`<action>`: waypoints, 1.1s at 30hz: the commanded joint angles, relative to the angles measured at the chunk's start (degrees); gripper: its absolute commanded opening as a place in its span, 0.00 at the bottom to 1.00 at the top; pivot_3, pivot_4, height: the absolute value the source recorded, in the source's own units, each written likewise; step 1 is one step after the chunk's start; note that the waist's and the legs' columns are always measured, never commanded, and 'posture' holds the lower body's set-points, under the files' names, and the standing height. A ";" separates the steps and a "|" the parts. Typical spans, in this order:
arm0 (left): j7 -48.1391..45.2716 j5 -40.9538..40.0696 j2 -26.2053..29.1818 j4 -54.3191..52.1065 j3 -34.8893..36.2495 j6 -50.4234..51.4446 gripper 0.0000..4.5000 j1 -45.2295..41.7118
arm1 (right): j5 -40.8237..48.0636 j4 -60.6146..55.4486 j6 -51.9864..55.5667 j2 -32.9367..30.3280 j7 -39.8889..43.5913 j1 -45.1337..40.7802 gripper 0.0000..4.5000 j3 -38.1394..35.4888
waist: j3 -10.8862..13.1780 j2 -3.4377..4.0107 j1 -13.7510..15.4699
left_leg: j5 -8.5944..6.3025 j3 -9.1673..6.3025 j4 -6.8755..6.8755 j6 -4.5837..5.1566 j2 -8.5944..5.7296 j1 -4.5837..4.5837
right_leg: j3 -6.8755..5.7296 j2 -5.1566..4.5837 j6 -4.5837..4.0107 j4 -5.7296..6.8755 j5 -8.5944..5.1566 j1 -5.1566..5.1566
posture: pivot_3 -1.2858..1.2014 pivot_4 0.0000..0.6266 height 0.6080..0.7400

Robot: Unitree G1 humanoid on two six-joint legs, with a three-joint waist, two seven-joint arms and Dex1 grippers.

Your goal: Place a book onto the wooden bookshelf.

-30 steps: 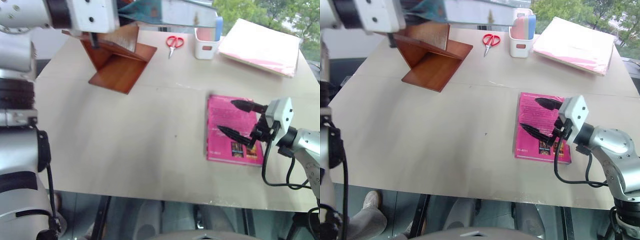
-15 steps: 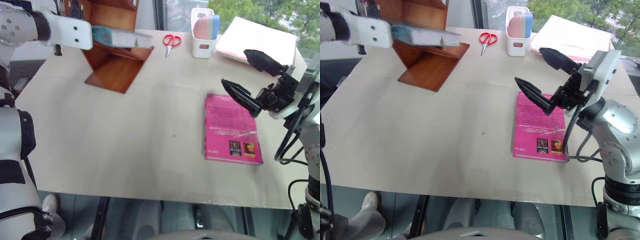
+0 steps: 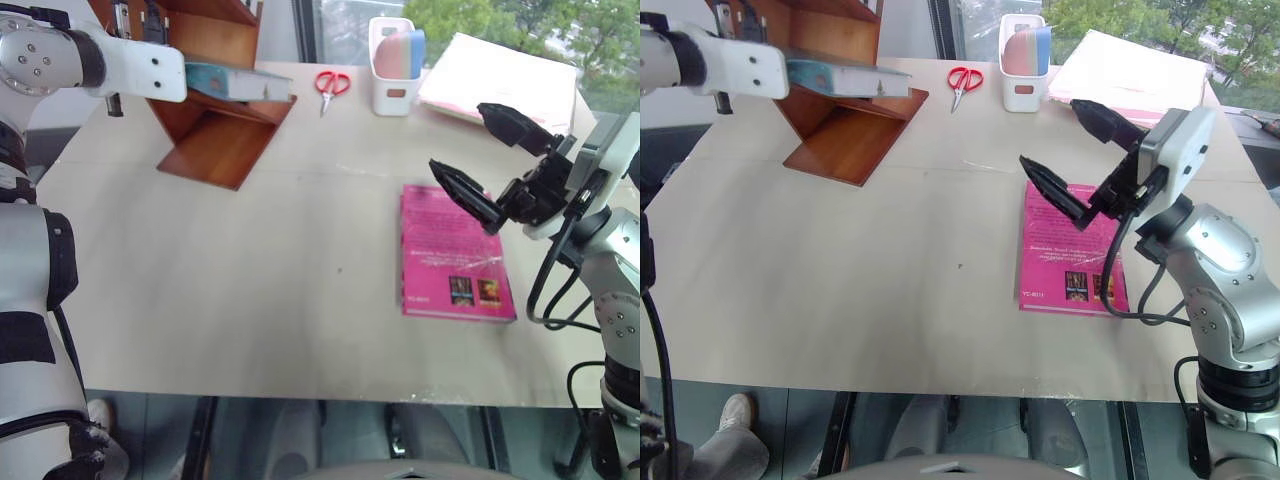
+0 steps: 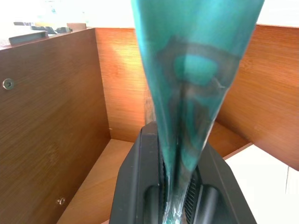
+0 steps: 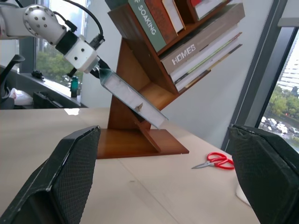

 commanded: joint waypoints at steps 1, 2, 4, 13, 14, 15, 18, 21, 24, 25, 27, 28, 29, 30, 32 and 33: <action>-0.02 -0.27 1.57 0.91 1.19 2.88 0.23 -1.85 | 0.92 -2.67 -1.17 0.26 -0.23 -1.43 1.00 -0.37 | 0.00 0.00 0.00 | 0.00 0.00 0.00 0.00 0.00 0.00 | 0.00 0.00 0.00 0.00 0.00 0.00 | 0.52 0.24 1.00; -0.43 -0.36 1.55 0.96 1.23 3.24 0.27 -1.83 | 1.07 -2.67 -1.14 0.37 -0.09 -1.54 1.00 -0.34 | 0.00 0.00 -0.01 | 0.00 0.00 0.00 0.00 0.00 0.00 | 0.00 0.00 0.00 0.00 0.00 0.00 | 0.52 0.24 1.00; -0.33 -0.25 1.65 0.89 1.17 3.48 0.47 -1.80 | 1.53 -2.85 -1.01 0.56 0.04 -1.58 1.00 -0.25 | 0.00 0.00 0.07 | 0.00 0.00 0.00 0.00 0.00 0.00 | 0.00 0.00 0.00 0.00 0.00 0.00 | 0.52 0.24 1.00; 1.00 -4.37 4.54 -0.90 4.65 -4.08 0.99 1.66 | 2.19 -2.77 -1.25 0.04 1.77 1.91 1.00 -0.85 | 0.00 0.00 0.95 | 0.01 0.00 -0.01 -0.02 -0.04 -0.04 | -0.01 -0.04 0.00 -0.08 0.00 0.01 | 0.52 0.24 1.00; -0.37 -6.69 5.15 -1.49 6.25 -6.37 0.99 2.92 | 2.26 -2.67 -1.16 -0.29 2.16 2.54 1.00 -1.16 | 0.00 0.00 0.99 | 0.01 0.00 -0.01 -0.02 -0.04 -0.04 | -0.02 -0.04 -0.01 -0.08 0.00 0.01 | 0.52 0.24 1.00; -3.03 -10.09 5.45 -2.17 8.44 -8.84 0.99 4.52 | 2.01 -2.54 -1.12 -0.73 2.56 3.17 1.00 -1.35 | 0.00 0.00 1.03 | 0.03 0.00 -0.01 -0.05 -0.04 -0.04 | -0.02 -0.05 -0.01 -0.07 0.00 0.01 | 0.52 0.24 1.00; -13.94 -26.83 3.65 -8.69 16.89 -13.91 0.99 11.40 | 1.04 -1.74 -0.97 -2.45 3.59 5.57 1.00 -2.31 | -0.02 0.00 1.33 | 0.07 0.00 0.00 -0.12 -0.05 -0.04 | -0.04 -0.09 -0.02 -0.07 0.01 0.03 | 0.52 0.24 1.00; -15.46 -49.12 -1.92 -37.56 22.95 -1.12 0.99 25.28 | 1.16 0.46 1.35 -4.61 3.38 7.59 1.00 -3.70 | -0.04 0.01 1.99 | 0.14 -0.09 0.07 -0.23 -0.03 -0.06 | -0.13 -0.14 -0.03 -0.07 0.02 0.11 | 0.52 0.24 1.00; -3.71 -62.24 -7.87 -69.71 25.06 23.92 0.99 40.51 | -1.90 4.97 4.62 -7.06 1.89 6.72 1.00 -2.19 | -0.07 0.01 2.36 | 0.15 -0.07 0.24 -0.22 0.04 -0.04 | -0.15 -0.42 -0.04 -0.07 0.03 0.30 | 0.52 0.24 1.00; 0.81 -65.39 -9.94 -75.82 25.22 31.46 0.99 44.35 | -4.44 6.97 5.13 -7.59 0.61 5.72 1.00 -0.94 | -0.07 0.01 2.34 | 0.15 -0.10 0.37 -0.21 0.01 -0.06 | -0.18 -0.44 -0.04 -0.02 0.03 0.33 | 0.52 0.24 1.00; 7.27 -72.17 -13.17 -85.24 25.34 43.20 0.99 51.56 | -8.52 10.38 5.03 -8.08 -0.64 4.63 1.00 1.06 | -0.12 0.10 1.64 | 0.11 -0.06 0.78 -0.14 -0.05 -0.01 | -0.08 -0.25 -0.03 0.22 0.04 0.38 | 0.52 0.24 1.00; 10.06 -74.97 -14.86 -89.33 25.05 47.41 0.99 55.66 | -9.40 11.39 4.66 -8.26 -0.21 5.30 1.00 1.34 | -0.17 0.19 1.11 | 0.11 -0.06 0.79 -0.15 -0.05 0.00 | -0.08 -0.24 -0.04 0.29 0.04 0.37 | 0.52 0.24 1.00; 11.79 -76.57 -15.94 -92.37 25.14 50.62 0.99 58.32 | -9.82 11.92 4.41 -8.28 0.37 5.85 1.00 1.37 | -0.21 0.26 0.98 | 0.01 -0.04 0.86 0.01 -0.02 0.09 | 0.00 -0.10 -0.05 0.54 0.02 0.31 | 0.52 0.24 1.00; 12.64 -78.34 -16.61 -94.40 25.68 53.47 0.99 62.72 | -10.33 12.16 4.09 -9.28 1.51 8.37 1.00 0.27 | -0.21 0.29 0.98 | -0.02 0.02 0.86 0.06 -0.01 0.24 | 0.07 -0.11 -0.06 0.64 0.01 0.38 | 0.52 0.24 1.00; 11.88 -79.62 -16.76 -96.41 27.75 56.42 0.99 70.64 | -9.70 12.09 3.98 -11.15 4.13 14.01 1.00 -3.67 | -0.20 0.28 1.19 | -0.04 0.05 0.81 0.09 0.03 0.51 | 0.12 -0.03 -0.08 0.72 -0.01 0.55 | 0.52 0.24 1.00; 11.32 -80.24 -16.58 -97.36 28.68 57.76 0.99 74.25 | -10.02 12.20 3.28 -12.13 5.21 17.02 1.00 -5.65 | -0.20 0.29 1.27 | -0.04 0.04 0.79 0.09 0.06 0.56 | 0.13 0.02 -0.09 0.71 -0.01 0.58 | 0.52 0.24 1.00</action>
